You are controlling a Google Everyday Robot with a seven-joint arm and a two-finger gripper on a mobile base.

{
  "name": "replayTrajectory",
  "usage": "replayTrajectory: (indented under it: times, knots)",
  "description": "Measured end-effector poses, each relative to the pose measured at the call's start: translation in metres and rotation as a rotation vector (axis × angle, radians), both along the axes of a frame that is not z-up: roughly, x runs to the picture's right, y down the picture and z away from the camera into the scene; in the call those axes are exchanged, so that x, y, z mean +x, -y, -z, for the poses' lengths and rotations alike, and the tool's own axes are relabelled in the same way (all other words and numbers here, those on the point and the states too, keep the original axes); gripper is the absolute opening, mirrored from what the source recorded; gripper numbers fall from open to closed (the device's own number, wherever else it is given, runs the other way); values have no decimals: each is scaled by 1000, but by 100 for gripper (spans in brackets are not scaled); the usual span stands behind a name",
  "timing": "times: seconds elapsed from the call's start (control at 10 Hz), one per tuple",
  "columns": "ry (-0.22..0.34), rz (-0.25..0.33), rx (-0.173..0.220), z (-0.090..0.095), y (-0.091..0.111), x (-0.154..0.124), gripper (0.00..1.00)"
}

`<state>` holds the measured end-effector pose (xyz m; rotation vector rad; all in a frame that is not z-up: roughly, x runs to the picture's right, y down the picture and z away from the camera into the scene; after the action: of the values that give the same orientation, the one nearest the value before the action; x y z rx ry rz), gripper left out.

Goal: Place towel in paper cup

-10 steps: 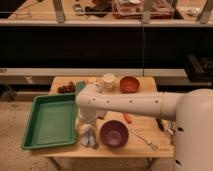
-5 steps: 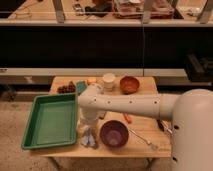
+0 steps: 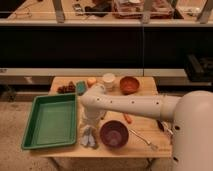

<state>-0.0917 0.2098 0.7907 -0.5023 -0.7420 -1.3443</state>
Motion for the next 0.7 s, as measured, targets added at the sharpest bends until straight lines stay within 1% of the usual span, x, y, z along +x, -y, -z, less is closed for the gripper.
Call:
replayTrajectory:
  times: [0.4, 0.5, 0.6, 0.7]
  knots:
    - [-1, 18, -21, -8, -9, -5, 65]
    - [-4, 27, -27, -9, -12, -5, 61]
    - [-7, 35, -33, -10, -16, -4, 49]
    - [-8, 38, -37, -10, -17, -4, 40]
